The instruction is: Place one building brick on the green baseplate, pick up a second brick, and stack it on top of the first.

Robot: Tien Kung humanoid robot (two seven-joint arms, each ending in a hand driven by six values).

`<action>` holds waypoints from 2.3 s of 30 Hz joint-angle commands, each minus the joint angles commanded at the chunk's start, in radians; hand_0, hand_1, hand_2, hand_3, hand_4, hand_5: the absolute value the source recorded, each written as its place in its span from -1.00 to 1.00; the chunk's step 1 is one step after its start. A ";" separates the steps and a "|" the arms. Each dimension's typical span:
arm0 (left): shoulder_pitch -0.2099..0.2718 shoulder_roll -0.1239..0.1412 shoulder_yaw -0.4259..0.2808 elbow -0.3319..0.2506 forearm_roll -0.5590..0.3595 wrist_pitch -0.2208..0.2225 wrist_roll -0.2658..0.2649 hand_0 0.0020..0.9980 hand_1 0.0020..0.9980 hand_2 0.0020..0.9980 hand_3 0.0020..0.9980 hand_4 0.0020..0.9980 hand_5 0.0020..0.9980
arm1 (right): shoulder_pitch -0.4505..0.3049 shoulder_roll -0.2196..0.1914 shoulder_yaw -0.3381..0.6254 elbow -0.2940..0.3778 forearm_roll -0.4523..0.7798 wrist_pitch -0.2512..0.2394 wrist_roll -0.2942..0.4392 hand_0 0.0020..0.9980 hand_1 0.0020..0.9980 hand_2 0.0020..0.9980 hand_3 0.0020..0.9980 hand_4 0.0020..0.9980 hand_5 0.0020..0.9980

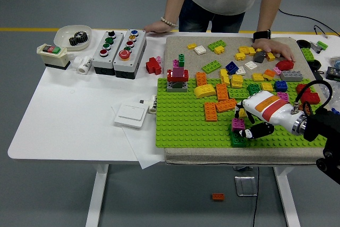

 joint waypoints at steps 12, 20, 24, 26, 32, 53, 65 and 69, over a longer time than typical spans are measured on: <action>0.002 -0.001 -0.005 0.000 0.009 -0.002 0.003 0.66 0.64 0.63 0.26 0.45 0.36 | -0.002 0.005 0.003 -0.011 -0.008 0.008 0.002 -0.60 -0.68 -0.49 0.02 0.58 -0.06; 0.003 -0.001 -0.011 0.000 0.018 -0.004 0.006 0.66 0.64 0.63 0.25 0.45 0.36 | 0.000 0.005 0.000 -0.008 -0.011 0.012 0.005 -0.60 -0.67 -0.46 0.02 0.61 -0.03; 0.003 -0.001 -0.013 0.000 0.022 -0.005 0.008 0.66 0.64 0.63 0.25 0.45 0.36 | 0.001 0.008 0.000 -0.010 -0.011 0.012 0.005 -0.60 -0.67 -0.46 0.02 0.61 -0.03; 0.004 0.000 -0.013 0.000 0.024 -0.006 0.008 0.66 0.64 0.63 0.26 0.45 0.37 | 0.001 0.010 -0.001 -0.013 -0.012 0.012 0.005 -0.59 -0.66 -0.46 0.02 0.62 -0.03; 0.004 0.000 -0.016 -0.001 0.030 -0.008 0.011 0.66 0.64 0.63 0.26 0.45 0.36 | 0.003 0.017 -0.002 -0.017 -0.016 0.011 0.005 -0.59 -0.66 -0.46 0.02 0.62 -0.02; -0.006 0.003 -0.010 -0.001 0.038 -0.015 0.008 0.66 0.64 0.63 0.26 0.45 0.37 | 0.017 0.024 -0.002 -0.010 -0.013 0.005 0.007 -0.63 -0.68 -0.46 0.02 0.64 0.00; -0.008 0.004 -0.009 -0.001 0.041 -0.016 0.008 0.66 0.64 0.63 0.25 0.45 0.37 | 0.024 0.033 -0.010 -0.018 -0.013 0.007 0.008 -0.65 -0.69 -0.47 0.01 0.64 0.01; -0.009 0.004 -0.008 -0.001 0.039 -0.016 0.008 0.67 0.64 0.63 0.25 0.45 0.37 | 0.026 0.036 -0.011 -0.023 -0.015 0.009 0.006 -0.65 -0.69 -0.47 0.01 0.63 0.01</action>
